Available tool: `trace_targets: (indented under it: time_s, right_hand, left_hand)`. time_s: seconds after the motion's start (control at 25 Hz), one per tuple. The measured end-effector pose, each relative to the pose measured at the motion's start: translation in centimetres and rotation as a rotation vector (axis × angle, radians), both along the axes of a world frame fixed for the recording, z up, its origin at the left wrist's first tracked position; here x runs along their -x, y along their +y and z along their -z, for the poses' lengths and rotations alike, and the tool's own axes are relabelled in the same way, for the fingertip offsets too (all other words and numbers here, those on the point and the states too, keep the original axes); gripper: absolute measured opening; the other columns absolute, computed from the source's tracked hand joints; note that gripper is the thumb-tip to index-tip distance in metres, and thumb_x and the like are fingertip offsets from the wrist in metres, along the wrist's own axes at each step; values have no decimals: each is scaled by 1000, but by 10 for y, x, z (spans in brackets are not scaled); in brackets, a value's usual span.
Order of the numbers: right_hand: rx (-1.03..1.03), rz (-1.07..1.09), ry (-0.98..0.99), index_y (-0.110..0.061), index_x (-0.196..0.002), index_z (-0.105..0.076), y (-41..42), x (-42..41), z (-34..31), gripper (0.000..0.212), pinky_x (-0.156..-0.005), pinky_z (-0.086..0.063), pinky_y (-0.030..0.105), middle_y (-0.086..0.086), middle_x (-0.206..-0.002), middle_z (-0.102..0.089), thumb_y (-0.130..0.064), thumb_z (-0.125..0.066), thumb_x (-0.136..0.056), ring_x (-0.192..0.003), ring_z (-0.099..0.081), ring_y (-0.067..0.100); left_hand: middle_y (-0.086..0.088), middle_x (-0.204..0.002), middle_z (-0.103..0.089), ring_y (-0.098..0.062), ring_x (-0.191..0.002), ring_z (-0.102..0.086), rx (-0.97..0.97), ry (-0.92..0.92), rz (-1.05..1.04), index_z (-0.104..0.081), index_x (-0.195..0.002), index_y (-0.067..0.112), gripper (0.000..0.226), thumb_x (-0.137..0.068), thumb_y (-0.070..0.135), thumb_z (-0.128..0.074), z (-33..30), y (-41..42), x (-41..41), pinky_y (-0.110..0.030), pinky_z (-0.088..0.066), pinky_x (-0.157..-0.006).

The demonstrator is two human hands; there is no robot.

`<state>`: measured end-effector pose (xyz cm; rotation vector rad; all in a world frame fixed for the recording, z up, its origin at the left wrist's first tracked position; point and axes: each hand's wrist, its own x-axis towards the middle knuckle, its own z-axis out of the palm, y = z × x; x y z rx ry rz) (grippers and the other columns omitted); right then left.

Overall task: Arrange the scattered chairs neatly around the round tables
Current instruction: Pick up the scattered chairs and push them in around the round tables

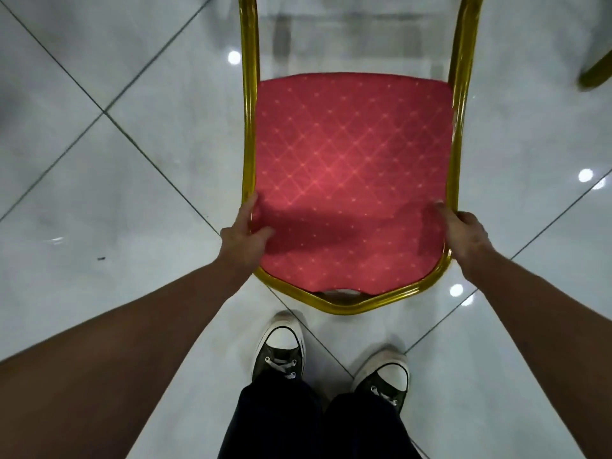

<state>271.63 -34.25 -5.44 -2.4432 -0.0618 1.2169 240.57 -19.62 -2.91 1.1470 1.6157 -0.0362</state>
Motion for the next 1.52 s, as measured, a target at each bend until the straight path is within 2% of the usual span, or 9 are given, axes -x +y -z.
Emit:
trace_targets:
  time_s: [0.28,0.56,0.68,0.8,0.92,1.04,1.16,1.36,1.52]
  right_hand:
    - [-48,46,59,-15,-123,-62,-24,29,-126,55,-83,-55,40,9,-118,-67,-59,-59,-91,-98,-66,28]
    - [-99,254,229,-10,-107,-69,-8,35,-450,44,-64,-55,31,7,-95,-72,-48,-75,-86,-81,-71,24]
    - [-167,413,341,-3,-101,-66,14,23,-565,33,-60,-58,33,9,-83,-74,-34,-73,-91,-70,-72,23]
    - [-324,606,440,-8,-91,-65,39,14,-656,11,-46,-54,27,4,-67,-73,-17,-62,-98,-54,-69,14]
    - [-523,631,321,-3,-112,-62,76,13,-714,19,-69,-57,34,13,-107,-72,-14,-54,-100,-90,-70,21]
    - [-343,64,-201,-9,-143,-46,103,13,-735,51,-105,-39,46,14,-149,-45,-42,-36,-106,-133,-44,31]
    - [-322,-259,-551,-14,-155,-32,120,0,-746,59,-117,-24,47,11,-161,-31,-47,-25,-107,-147,-26,30]
    - [-437,-324,-421,-40,-155,-19,164,-9,-755,70,-118,-23,52,9,-167,-6,-72,-31,-94,-152,-13,28]
    - [-397,-286,-358,-44,-155,-14,192,-22,-766,85,-120,-19,51,8,-168,4,-87,-29,-83,-155,-4,27]
  left_hand:
    - [-15,-131,-45,-34,-120,-47,-246,257,151,-41,-140,56,57,-90,43,-65,-148,-10,41,-47,-45,-105]
    - [-20,-148,-40,-42,-135,-35,-364,536,404,-50,-141,41,52,-91,51,-61,-472,-4,38,-49,-26,-115]
    - [-15,-142,-50,-36,-135,-39,-501,397,389,-62,-127,38,39,-93,53,-53,-585,20,28,-49,-25,-118]
    - [-5,-127,-59,-29,-131,-41,-667,181,415,-66,-118,30,49,-93,57,-34,-666,40,8,-50,-27,-116]
    - [-7,-142,-47,-32,-143,-29,-821,97,422,-54,-135,24,55,-100,56,-26,-704,50,-21,-49,-19,-121]
    - [-6,-164,-18,-31,-154,-5,-799,98,439,-31,-153,33,54,-104,54,-25,-717,81,-53,-50,-8,-125]
    - [-2,-168,-7,-30,-155,2,-754,124,446,-19,-155,43,58,-101,63,-18,-722,121,-76,-53,-6,-124]
    - [-1,-168,-5,-31,-154,6,-688,82,529,-11,-156,46,72,-91,77,-6,-736,178,-99,-54,-2,-124]
    - [-3,-168,-4,-34,-154,4,-633,92,610,-6,-156,44,77,-86,76,-4,-747,215,-116,-54,-2,-124]
